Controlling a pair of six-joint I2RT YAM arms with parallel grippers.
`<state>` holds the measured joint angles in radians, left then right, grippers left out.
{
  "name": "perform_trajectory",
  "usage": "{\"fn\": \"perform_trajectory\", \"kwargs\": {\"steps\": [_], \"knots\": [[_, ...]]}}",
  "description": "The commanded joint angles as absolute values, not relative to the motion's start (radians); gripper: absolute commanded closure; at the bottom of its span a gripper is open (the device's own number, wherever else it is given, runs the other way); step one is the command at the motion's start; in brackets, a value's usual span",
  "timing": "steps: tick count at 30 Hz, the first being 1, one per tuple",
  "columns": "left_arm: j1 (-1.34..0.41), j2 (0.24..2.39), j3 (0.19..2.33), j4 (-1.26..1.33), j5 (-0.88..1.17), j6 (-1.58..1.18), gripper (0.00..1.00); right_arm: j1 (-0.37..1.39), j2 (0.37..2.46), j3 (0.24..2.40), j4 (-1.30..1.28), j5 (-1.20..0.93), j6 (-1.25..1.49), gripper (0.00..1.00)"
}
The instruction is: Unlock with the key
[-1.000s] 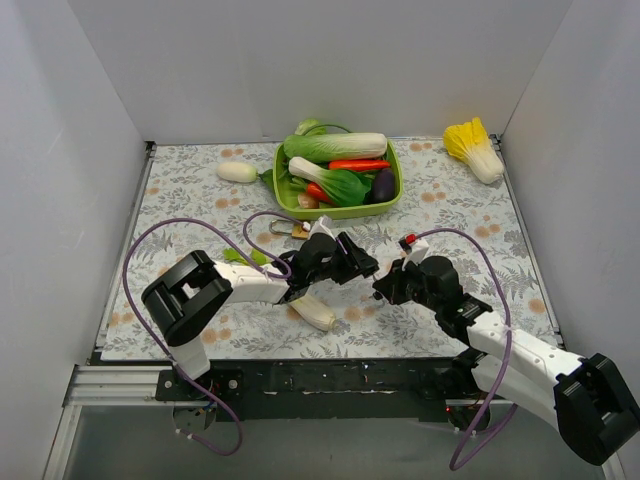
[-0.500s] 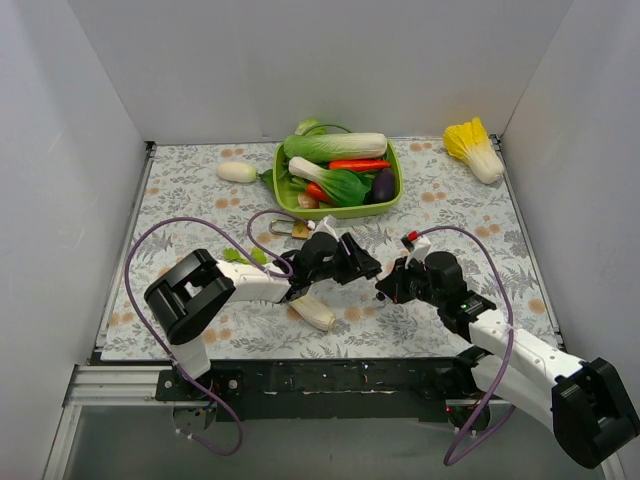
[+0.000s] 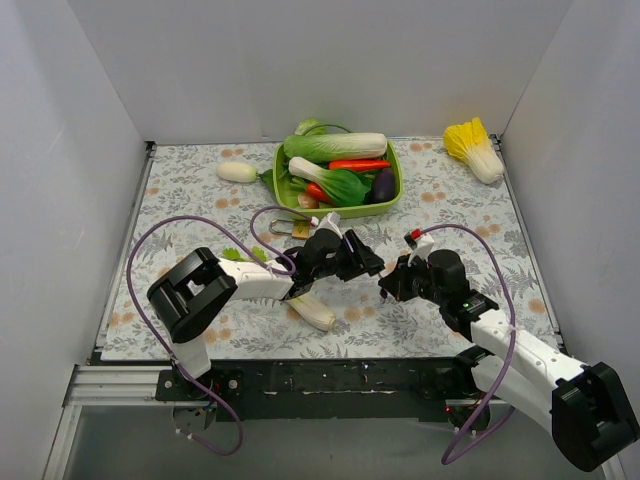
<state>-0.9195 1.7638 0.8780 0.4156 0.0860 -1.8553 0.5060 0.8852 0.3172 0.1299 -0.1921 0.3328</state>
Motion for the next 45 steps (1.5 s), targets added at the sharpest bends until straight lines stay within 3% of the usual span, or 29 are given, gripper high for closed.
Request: {"fn": "perform_trajectory", "kwargs": {"steps": [1, 45], "knots": [[-1.015, 1.747, 0.897, 0.368, 0.314, -1.864, 1.00, 0.466, 0.870, 0.350, 0.368, 0.034, 0.296, 0.99], [-1.117, 1.792, 0.934, 0.408, 0.377, -1.836, 1.00, 0.268, 0.828, 0.400, 0.488, -0.127, 0.297, 0.99]]}}
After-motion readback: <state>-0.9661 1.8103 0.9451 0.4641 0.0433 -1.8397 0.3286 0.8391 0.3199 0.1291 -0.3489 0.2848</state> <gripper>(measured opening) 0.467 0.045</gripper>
